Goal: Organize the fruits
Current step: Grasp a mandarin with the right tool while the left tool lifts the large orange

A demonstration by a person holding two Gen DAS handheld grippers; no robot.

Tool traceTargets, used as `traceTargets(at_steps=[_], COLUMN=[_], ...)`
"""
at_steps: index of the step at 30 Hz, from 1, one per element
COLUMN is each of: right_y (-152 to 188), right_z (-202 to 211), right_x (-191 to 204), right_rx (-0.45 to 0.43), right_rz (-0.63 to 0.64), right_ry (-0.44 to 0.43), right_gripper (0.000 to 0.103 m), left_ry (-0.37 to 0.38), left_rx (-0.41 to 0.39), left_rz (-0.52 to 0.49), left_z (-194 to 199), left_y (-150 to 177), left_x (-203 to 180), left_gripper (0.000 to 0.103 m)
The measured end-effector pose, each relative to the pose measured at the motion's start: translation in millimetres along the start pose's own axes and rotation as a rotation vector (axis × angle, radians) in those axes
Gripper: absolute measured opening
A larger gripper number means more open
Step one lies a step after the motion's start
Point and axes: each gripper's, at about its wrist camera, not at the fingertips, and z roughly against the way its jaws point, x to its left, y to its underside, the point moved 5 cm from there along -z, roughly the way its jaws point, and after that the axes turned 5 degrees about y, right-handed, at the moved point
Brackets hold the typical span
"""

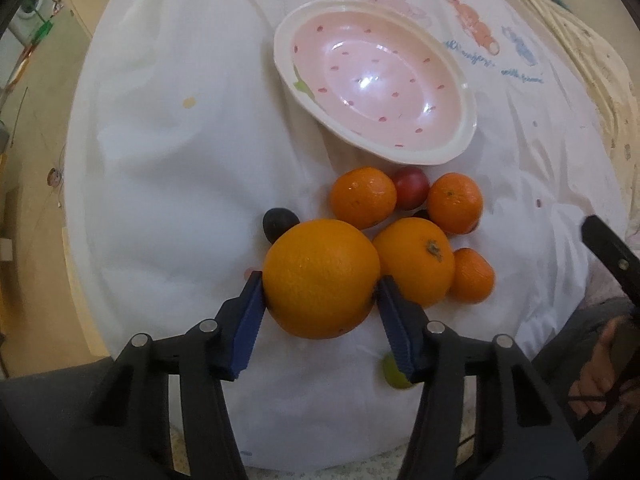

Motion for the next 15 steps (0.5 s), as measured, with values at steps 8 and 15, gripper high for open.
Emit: traceTargets(at_steps=[8, 15], right_y=[7.4, 23.5], right_z=[-1.7, -19.5], right_x=[-10.0, 15.6], right_rx=[0.027, 0.154], right_rz=[-0.034, 0.074], right_ry=[0.018, -0.045], right_gripper=[0.103, 0.089], left_ry=[0.019, -0.019], left_rx=[-0.157, -0.211], left_rz=[0.06, 0.151], left_z=[57.0, 69.9], left_y=[5.2, 5.9], left_x=[18.1, 46.5], left_gripper=[0.052, 0.051])
